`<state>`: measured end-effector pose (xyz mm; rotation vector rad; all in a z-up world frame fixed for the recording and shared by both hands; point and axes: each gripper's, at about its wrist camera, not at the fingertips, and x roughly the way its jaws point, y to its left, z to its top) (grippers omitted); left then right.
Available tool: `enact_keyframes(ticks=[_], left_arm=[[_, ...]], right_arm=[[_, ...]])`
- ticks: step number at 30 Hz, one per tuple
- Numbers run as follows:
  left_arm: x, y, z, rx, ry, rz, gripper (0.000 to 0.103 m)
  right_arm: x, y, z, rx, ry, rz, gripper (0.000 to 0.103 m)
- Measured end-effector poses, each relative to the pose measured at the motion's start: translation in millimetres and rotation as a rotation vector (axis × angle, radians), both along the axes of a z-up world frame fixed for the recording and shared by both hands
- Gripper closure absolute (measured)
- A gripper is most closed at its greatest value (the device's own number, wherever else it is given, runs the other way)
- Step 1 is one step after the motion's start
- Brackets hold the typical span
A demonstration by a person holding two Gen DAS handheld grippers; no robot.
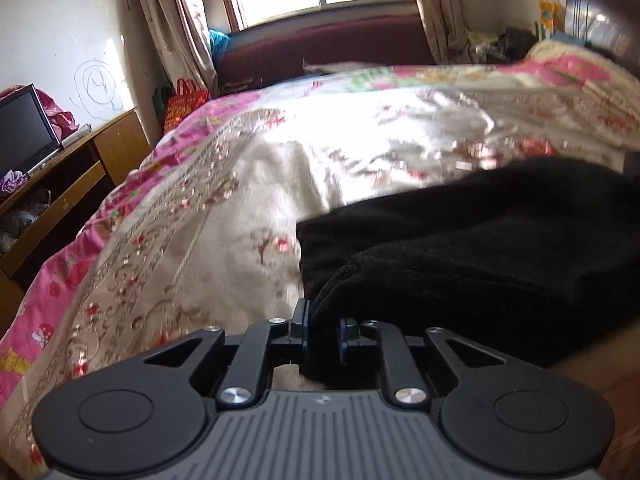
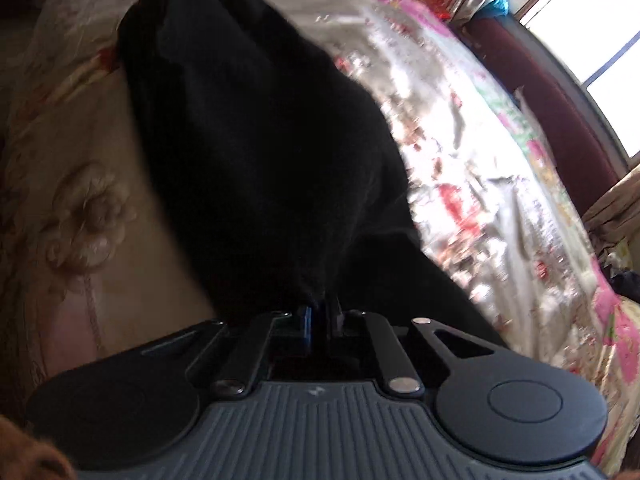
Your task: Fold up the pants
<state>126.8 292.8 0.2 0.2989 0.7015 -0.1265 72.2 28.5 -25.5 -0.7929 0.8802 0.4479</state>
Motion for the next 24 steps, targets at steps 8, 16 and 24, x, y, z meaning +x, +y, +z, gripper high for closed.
enact_keyframes(ticks=[8, 16, 24], left_arm=[[-23, 22, -10, 0.025, 0.017, 0.068, 0.074], [-26, -18, 31, -0.092, -0.120, -0.036, 0.074], [-7, -104, -28, 0.101, 0.049, -0.166, 0.082]], right_arm=[[-22, -10, 5, -0.086, -0.024, 0.057, 0.057], [4, -51, 24, 0.078, -0.069, -0.236, 0.058], [14, -175, 12, 0.262, -0.088, -0.676, 0.058]])
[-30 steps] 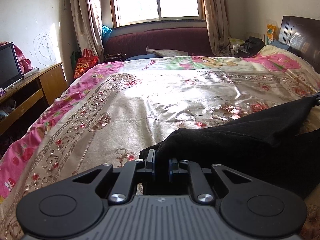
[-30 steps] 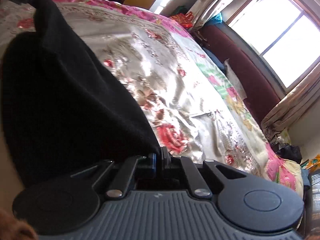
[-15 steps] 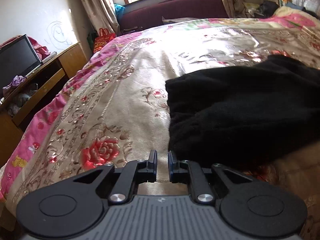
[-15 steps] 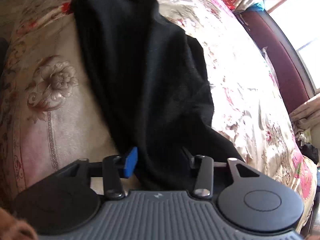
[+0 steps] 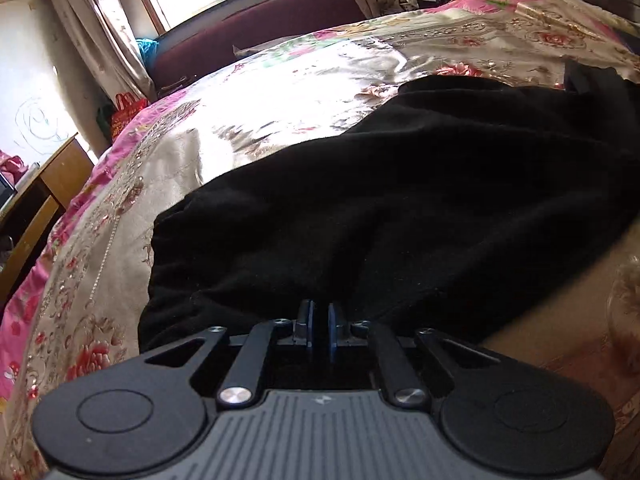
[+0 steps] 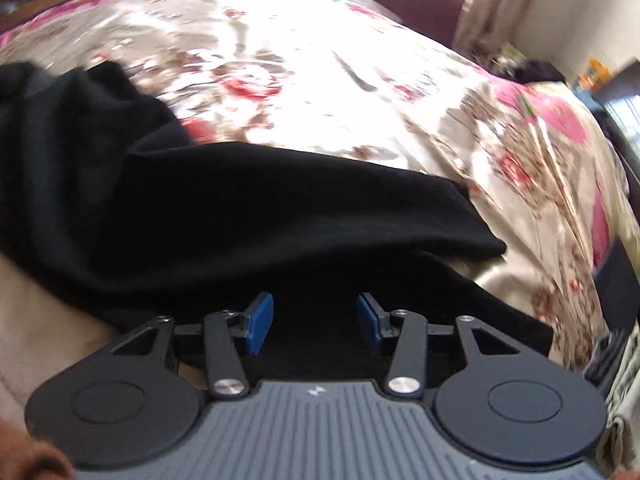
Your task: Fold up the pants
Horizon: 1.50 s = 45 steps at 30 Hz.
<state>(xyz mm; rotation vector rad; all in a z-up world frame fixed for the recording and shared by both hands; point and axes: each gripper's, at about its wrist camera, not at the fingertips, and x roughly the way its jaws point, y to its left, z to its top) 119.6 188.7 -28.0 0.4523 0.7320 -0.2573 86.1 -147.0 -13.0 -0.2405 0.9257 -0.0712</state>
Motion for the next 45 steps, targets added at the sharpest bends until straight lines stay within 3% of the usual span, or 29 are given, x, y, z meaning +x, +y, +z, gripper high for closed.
enact_keyframes(ticks=[6, 11, 13, 15, 18, 19, 20, 22, 28, 31, 33, 36, 38, 42, 45], left_arm=[[10, -44, 38, -0.100, -0.011, -0.071, 0.081], [12, -116, 29, -0.115, 0.023, -0.239, 0.081], [13, -143, 21, -0.122, 0.044, -0.293, 0.081], [15, -166, 13, -0.126, 0.064, -0.334, 0.081], [17, -192, 4, -0.137, 0.082, -0.373, 0.081], [19, -197, 3, -0.141, 0.083, -0.377, 0.081], [19, -201, 2, -0.147, 0.091, -0.381, 0.081], [21, -208, 1, -0.146, 0.099, -0.390, 0.081], [16, -208, 8, -0.131, 0.092, -0.416, 0.081], [11, -210, 9, -0.145, 0.097, -0.421, 0.081], [6, -215, 6, -0.142, 0.106, -0.439, 0.080], [-2, -225, -3, -0.079, 0.109, -0.469, 0.080], [-8, -229, -5, -0.039, 0.100, -0.487, 0.080], [-15, -230, -1, -0.010, 0.109, -0.508, 0.079], [-17, -236, -1, 0.012, 0.105, -0.515, 0.079]], right_arm=[[29, -107, -4, 0.350, -0.163, -0.338, 0.057], [49, -152, -11, 0.461, -0.258, -0.455, 0.057], [58, -168, -24, 0.550, -0.243, -0.503, 0.057], [67, -179, -41, 0.640, -0.226, -0.535, 0.057], [72, -185, -53, 0.698, -0.290, -0.559, 0.056], [71, -188, -54, 0.719, -0.317, -0.581, 0.070], [71, -191, -55, 0.745, -0.327, -0.601, 0.100], [66, -196, -51, 0.815, -0.334, -0.626, 0.098], [0, -193, 40, 0.814, -0.479, -0.503, 0.099], [-43, -188, 71, 0.691, -0.510, -0.509, 0.098], [-60, -188, 65, 0.592, -0.458, -0.547, 0.096], [-66, -200, 26, 0.495, -0.335, -0.646, 0.091], [-74, -211, -1, 0.579, -0.281, -0.703, 0.086], [-92, -220, -18, 0.689, -0.337, -0.741, 0.071], [-95, -231, -26, 0.782, -0.370, -0.757, 0.069]])
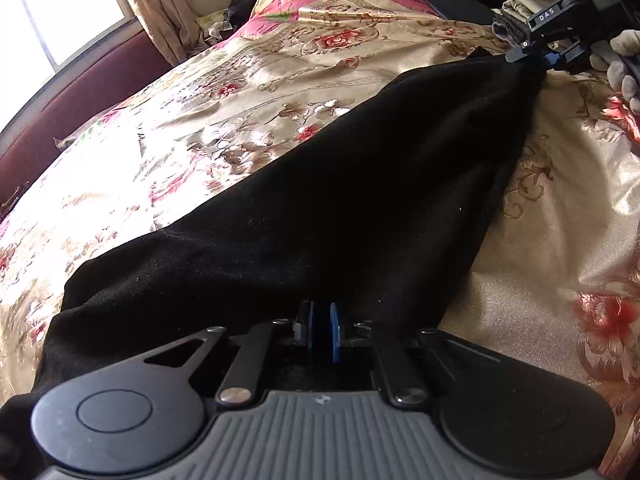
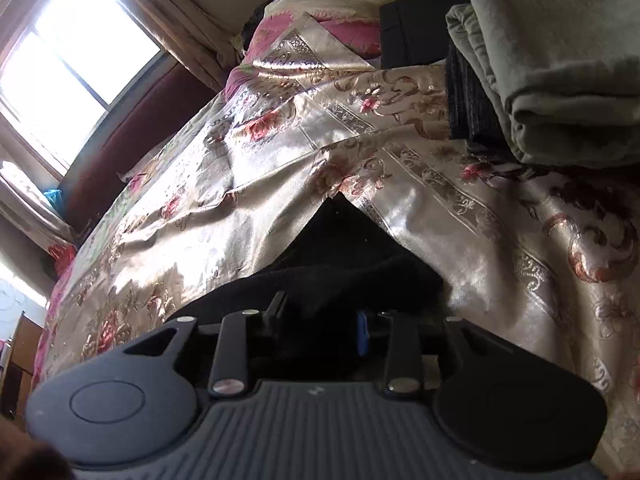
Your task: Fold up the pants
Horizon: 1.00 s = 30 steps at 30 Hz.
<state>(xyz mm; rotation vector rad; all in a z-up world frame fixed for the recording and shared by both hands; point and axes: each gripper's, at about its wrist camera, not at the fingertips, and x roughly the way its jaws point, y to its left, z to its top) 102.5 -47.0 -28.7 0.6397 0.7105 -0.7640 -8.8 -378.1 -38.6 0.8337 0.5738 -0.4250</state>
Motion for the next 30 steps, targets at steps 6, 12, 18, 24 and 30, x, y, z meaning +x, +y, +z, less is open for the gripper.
enact_keyframes(ticks=[6, 12, 18, 24, 30], left_arm=[[1, -9, 2, -0.021, 0.018, -0.008, 0.076], [2, -24, 2, -0.030, 0.017, -0.027, 0.076], [0, -26, 8, -0.026, 0.005, -0.055, 0.076], [-5, -21, -1, -0.004, 0.015, -0.061, 0.075], [-7, -15, 5, 0.006, 0.017, -0.054, 0.072]], right_arm=[[-6, -5, 9, -0.006, -0.081, 0.006, 0.075], [10, -8, 37, 0.024, -0.165, 0.038, 0.098], [5, 8, 100, -0.055, -0.337, 0.111, 0.098], [3, -1, 23, -0.086, 0.065, 0.064, 0.084], [-13, -15, -6, 0.094, -0.053, 0.010, 0.068]])
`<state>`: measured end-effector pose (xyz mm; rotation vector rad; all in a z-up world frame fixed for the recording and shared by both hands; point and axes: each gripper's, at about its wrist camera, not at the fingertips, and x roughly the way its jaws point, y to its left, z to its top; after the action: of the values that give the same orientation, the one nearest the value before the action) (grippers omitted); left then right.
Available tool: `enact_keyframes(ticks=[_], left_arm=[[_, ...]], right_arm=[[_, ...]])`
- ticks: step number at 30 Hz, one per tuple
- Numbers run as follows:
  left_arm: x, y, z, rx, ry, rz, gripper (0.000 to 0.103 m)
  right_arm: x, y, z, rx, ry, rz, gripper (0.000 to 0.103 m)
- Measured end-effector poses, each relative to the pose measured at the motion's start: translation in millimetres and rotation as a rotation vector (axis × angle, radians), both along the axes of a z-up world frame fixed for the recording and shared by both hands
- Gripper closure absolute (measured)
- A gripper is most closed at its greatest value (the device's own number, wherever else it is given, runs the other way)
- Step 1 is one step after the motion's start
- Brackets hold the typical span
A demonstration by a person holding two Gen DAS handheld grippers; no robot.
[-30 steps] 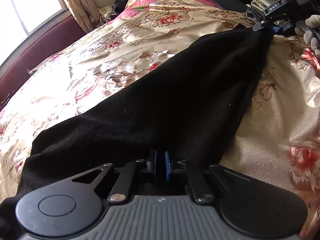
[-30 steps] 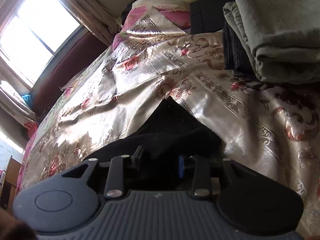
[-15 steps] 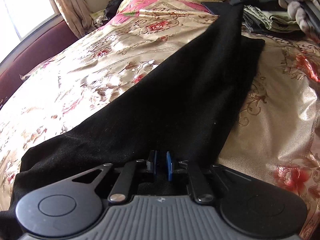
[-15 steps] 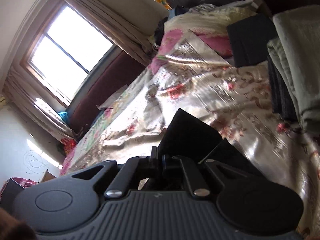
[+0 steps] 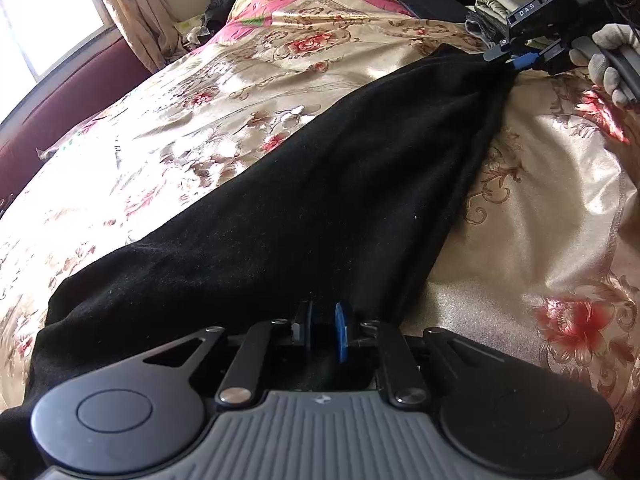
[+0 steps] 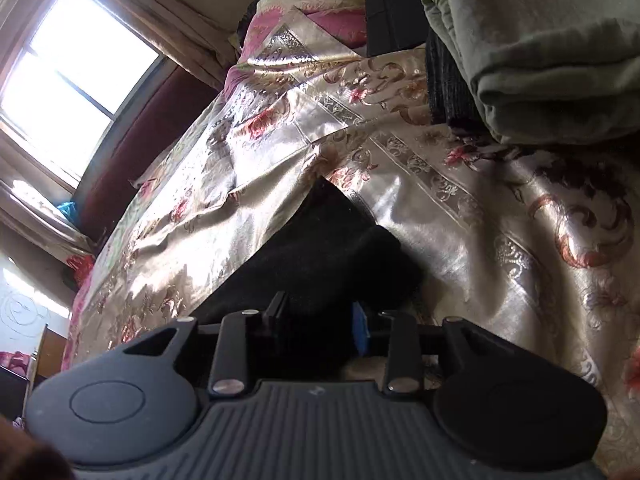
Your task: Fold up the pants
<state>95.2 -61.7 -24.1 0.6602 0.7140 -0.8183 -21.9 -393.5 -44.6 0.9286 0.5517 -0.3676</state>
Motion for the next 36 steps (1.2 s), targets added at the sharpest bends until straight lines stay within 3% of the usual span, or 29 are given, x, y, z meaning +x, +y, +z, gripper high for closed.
enact_keyframes(ticks=[3, 4, 5, 6, 7, 10, 14, 16, 19, 23, 25, 28, 30, 32, 36], left_arm=[[1, -3, -2, 0.001, -0.005, 0.009, 0.071], [1, -5, -3, 0.001, -0.006, 0.008, 0.071], [1, -6, -4, 0.000, -0.010, 0.005, 0.071], [1, -8, -5, 0.002, -0.015, 0.004, 0.071], [0, -9, -5, 0.004, -0.017, 0.000, 0.071], [-1, -10, -3, -0.007, 0.015, -0.019, 0.078], [-3, -8, -3, 0.002, 0.042, -0.048, 0.079], [-5, -7, -1, 0.006, 0.023, -0.044, 0.079], [-8, -3, 2, -0.017, 0.016, -0.029, 0.079], [-22, 0, 1, 0.009, -0.048, -0.066, 0.077], [-25, 2, 0, 0.011, -0.068, -0.060, 0.076], [-28, 2, -1, 0.000, -0.042, -0.062, 0.076], [-33, 3, 0, 0.002, -0.032, -0.077, 0.076], [-36, 3, -3, 0.020, -0.077, -0.076, 0.075], [-27, -3, -7, 0.007, -0.075, -0.037, 0.075]], right_arm=[[8, -2, -3, -0.022, 0.007, -0.017, 0.068], [11, -2, -4, -0.040, 0.016, -0.023, 0.074], [13, -1, -3, -0.051, 0.028, -0.033, 0.089], [13, -1, -2, -0.045, 0.031, -0.038, 0.097], [11, -2, 1, -0.032, 0.020, -0.040, 0.098], [2, -1, 19, -0.069, -0.018, -0.035, 0.098], [16, -5, 10, -0.108, 0.117, -0.004, 0.094], [18, -2, 8, -0.092, 0.124, 0.010, 0.091], [9, 8, 18, -0.123, 0.111, 0.008, 0.075], [-8, 48, 35, -0.326, 0.183, 0.063, 0.075], [-12, 80, 41, -0.439, 0.188, 0.171, 0.075], [1, 140, 41, -0.556, 0.162, 0.432, 0.075], [10, 181, 38, -0.701, 0.112, 0.616, 0.079], [24, 222, 29, -0.880, 0.096, 0.773, 0.080], [39, 266, 13, -1.051, 0.075, 0.992, 0.080]])
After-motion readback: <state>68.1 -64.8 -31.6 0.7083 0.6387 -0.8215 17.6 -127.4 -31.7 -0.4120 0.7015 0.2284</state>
